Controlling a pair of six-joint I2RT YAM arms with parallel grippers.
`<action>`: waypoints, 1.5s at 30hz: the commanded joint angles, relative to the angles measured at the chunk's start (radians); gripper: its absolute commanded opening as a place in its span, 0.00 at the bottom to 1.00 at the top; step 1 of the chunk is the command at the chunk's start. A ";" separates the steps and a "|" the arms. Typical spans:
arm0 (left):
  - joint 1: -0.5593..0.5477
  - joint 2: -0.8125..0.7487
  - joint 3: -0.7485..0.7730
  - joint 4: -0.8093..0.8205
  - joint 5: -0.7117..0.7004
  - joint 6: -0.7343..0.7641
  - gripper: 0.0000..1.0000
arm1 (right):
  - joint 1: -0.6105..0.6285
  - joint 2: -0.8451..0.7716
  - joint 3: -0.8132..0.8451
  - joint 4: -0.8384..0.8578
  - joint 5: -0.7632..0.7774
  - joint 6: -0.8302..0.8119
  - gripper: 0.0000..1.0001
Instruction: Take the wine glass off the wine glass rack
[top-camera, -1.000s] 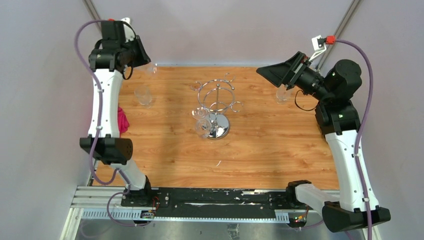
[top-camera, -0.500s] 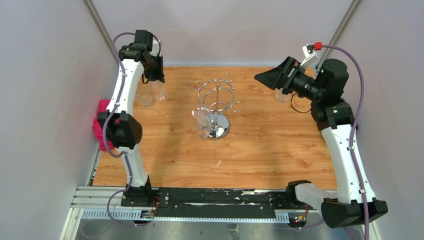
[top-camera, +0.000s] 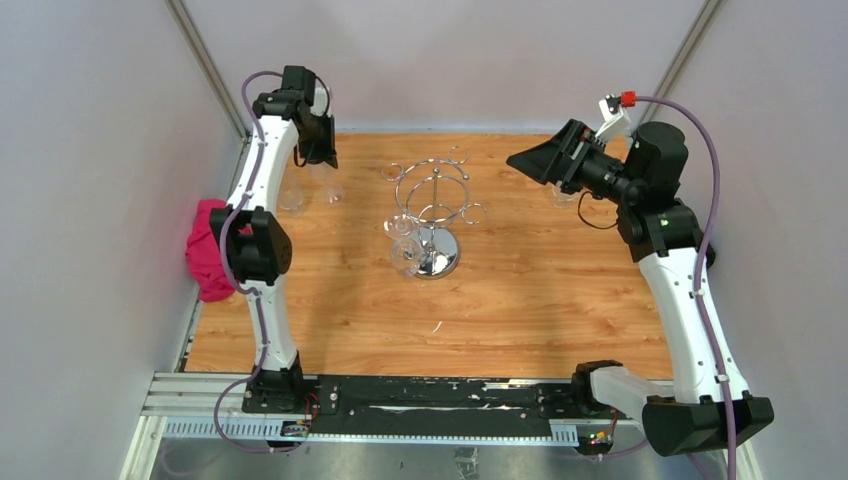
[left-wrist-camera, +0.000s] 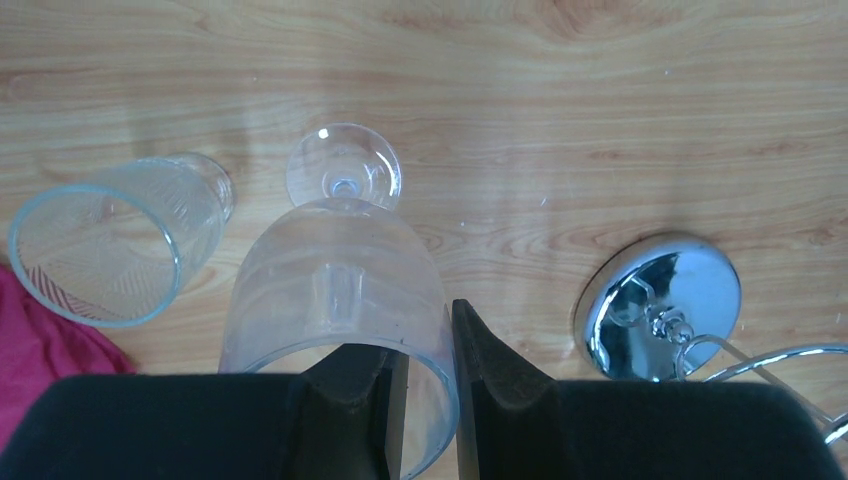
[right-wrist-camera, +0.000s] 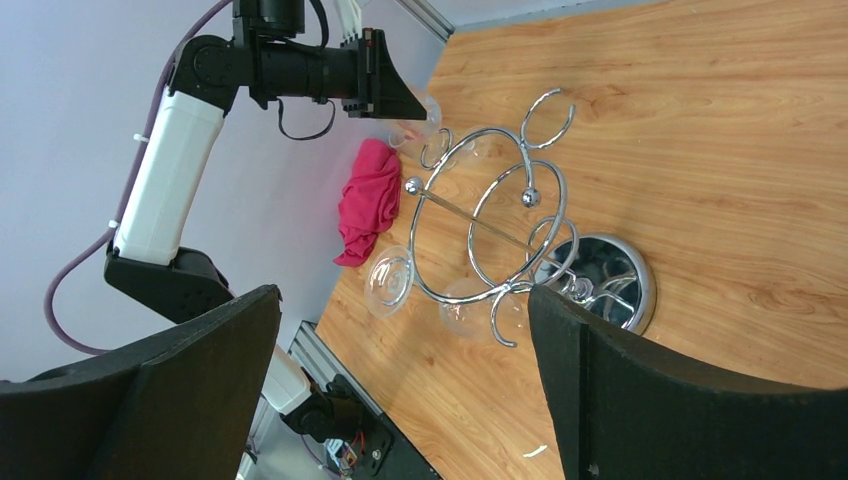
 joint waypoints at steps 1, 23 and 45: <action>-0.004 0.036 0.040 0.043 0.029 -0.004 0.00 | -0.014 -0.010 -0.015 0.007 0.007 -0.020 0.99; -0.004 0.074 -0.036 0.123 0.040 -0.012 0.00 | -0.014 -0.005 -0.038 0.035 -0.008 0.000 0.99; -0.004 0.026 -0.051 0.132 0.030 -0.020 0.42 | -0.014 -0.032 -0.105 0.093 -0.052 0.043 0.99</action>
